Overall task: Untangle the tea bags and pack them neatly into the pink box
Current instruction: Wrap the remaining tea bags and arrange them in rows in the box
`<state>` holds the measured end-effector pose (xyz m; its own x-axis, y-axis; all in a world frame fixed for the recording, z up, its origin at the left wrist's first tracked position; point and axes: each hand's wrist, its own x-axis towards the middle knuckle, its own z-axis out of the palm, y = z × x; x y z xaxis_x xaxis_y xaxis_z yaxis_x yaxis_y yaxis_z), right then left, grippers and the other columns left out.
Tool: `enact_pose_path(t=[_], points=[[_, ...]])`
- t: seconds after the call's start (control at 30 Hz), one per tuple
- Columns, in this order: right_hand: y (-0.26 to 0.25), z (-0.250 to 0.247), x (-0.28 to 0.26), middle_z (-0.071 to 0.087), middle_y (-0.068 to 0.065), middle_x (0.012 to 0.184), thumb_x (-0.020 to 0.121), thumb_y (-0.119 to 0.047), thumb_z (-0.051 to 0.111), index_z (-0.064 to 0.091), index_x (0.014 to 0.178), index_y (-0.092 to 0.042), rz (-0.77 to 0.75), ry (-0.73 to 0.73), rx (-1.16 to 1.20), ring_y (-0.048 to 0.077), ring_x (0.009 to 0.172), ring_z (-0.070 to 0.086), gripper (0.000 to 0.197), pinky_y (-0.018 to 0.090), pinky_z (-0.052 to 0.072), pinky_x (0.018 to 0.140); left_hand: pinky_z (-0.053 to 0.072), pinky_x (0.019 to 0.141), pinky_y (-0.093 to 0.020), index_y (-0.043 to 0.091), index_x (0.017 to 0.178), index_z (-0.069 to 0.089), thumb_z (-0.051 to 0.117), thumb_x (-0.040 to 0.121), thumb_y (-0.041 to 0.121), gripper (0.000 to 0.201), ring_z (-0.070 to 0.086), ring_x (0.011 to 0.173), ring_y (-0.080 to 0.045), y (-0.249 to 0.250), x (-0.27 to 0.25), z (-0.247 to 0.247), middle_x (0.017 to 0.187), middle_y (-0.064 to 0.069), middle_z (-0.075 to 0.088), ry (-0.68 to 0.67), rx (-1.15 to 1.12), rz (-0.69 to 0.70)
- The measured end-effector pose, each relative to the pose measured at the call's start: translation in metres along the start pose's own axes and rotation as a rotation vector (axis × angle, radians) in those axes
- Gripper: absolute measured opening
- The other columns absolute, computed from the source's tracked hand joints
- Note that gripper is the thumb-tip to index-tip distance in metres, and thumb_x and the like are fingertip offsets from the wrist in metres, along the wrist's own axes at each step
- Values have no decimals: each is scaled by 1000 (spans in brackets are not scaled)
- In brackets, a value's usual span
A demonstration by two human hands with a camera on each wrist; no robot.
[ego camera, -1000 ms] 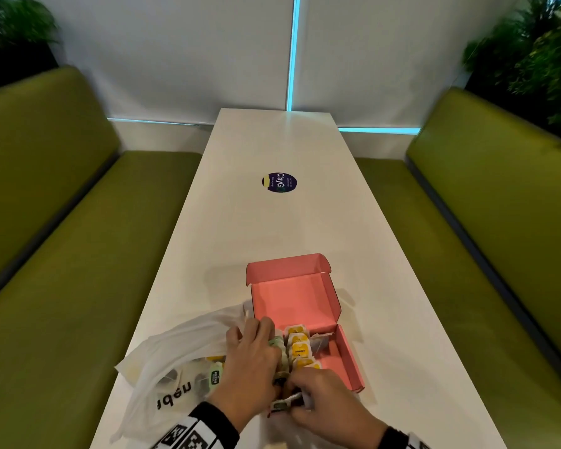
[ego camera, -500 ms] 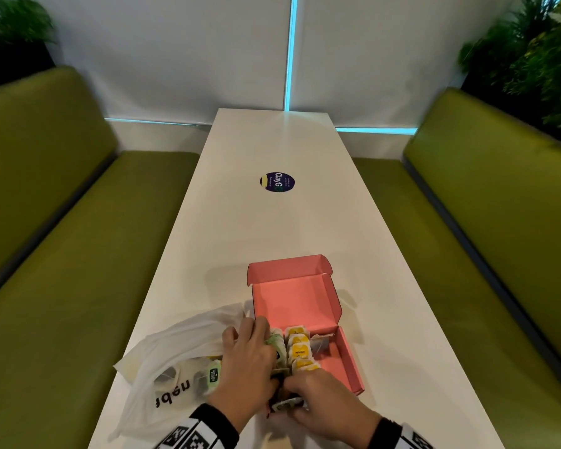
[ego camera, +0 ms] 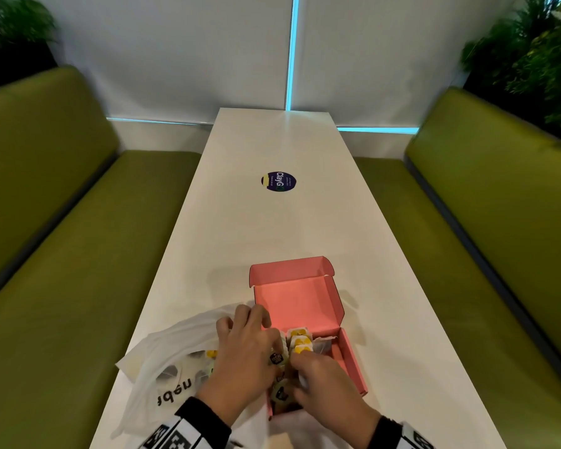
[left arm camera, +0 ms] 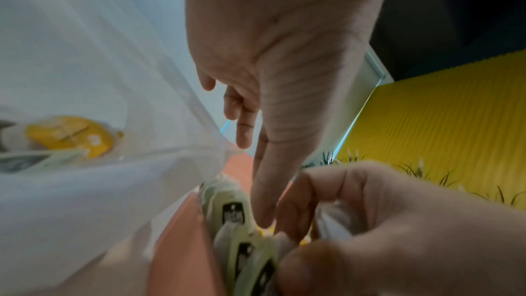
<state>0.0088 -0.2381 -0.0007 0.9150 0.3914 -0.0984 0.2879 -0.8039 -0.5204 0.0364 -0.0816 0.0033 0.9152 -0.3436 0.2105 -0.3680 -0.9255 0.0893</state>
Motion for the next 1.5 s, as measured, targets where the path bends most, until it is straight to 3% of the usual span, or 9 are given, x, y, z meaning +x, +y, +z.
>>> enact_pose_path(t=[0.2, 0.37, 0.47, 0.6, 0.73, 1.03, 1.13, 1.3, 1.5], points=[[-1, 6, -1, 52, -7, 102, 85, -27, 60, 52, 102, -21, 98, 131, 11, 12, 91, 53, 20, 24, 40, 73, 28, 68, -30, 34, 64, 61, 81, 48, 37, 25, 39, 83, -13, 1, -2, -8, 80, 11, 55, 92, -180, -58], [-6, -16, 2, 55, -9, 75, 85, -33, 64, 54, 89, -23, 311, 198, 867, 4, 67, 50, 15, 16, 40, 63, 39, 70, -21, 25, 85, 64, 46, 82, 42, 25, 40, 81, -6, 2, -1, -11, 84, 12, 58, 116, -461, -51], [-4, -23, 6, 62, 8, 90, 96, -37, 43, 51, 111, -14, 420, 149, 1429, 20, 78, 56, 29, 31, 46, 68, 34, 76, -13, 24, 100, 62, 32, 86, 55, 46, 35, 88, 2, 10, 1, -18, 92, 16, 52, 53, -564, -3], [-4, -31, 9, 64, 20, 98, 99, -36, 36, 49, 117, -11, 410, 169, 1698, 27, 84, 56, 33, 33, 49, 68, 39, 83, -16, 26, 116, 57, 42, 83, 60, 50, 41, 98, 0, 21, 2, -17, 102, 14, 47, 27, -616, 41], [-9, -34, 10, 62, 20, 97, 100, -34, 34, 47, 120, -10, 371, 178, 1697, 29, 90, 52, 34, 37, 46, 80, 41, 85, -16, 23, 128, 53, 62, 85, 40, 47, 48, 101, -7, 24, 3, -9, 112, 7, 41, 35, -596, -17], [-2, -39, 8, 61, 13, 123, 87, -35, 45, 46, 122, -15, 317, 156, 1761, 29, 99, 61, 40, 44, 52, 85, 41, 71, -14, 29, 85, 51, 70, 80, 23, 21, 52, 82, -7, 24, 10, -20, 88, 12, 56, 101, -768, -181], [2, -44, 5, 64, 10, 110, 88, -26, 49, 52, 110, -14, 332, 133, 1595, 25, 91, 63, 25, 40, 53, 74, 49, 66, -23, 35, 80, 49, 70, 82, 23, 24, 57, 71, -6, 24, 11, -26, 76, 9, 61, 60, -871, -264], [5, -50, 1, 62, 9, 85, 87, -5, 58, 60, 100, -7, 305, 189, 1211, 18, 69, 64, 13, 27, 51, 59, 43, 58, -10, 36, 82, 54, 72, 80, 20, 24, 57, 65, -1, 27, 10, -31, 73, 11, 63, 32, -963, -293], [5, -58, 7, 60, 9, 58, 85, 5, 59, 63, 84, -5, 313, 328, 1047, 28, 56, 54, 10, 38, 46, 56, 48, 76, -14, 42, 107, 49, 63, 81, 4, 48, 57, 95, -1, 19, 8, -39, 111, 18, 58, -114, -1089, -268]])
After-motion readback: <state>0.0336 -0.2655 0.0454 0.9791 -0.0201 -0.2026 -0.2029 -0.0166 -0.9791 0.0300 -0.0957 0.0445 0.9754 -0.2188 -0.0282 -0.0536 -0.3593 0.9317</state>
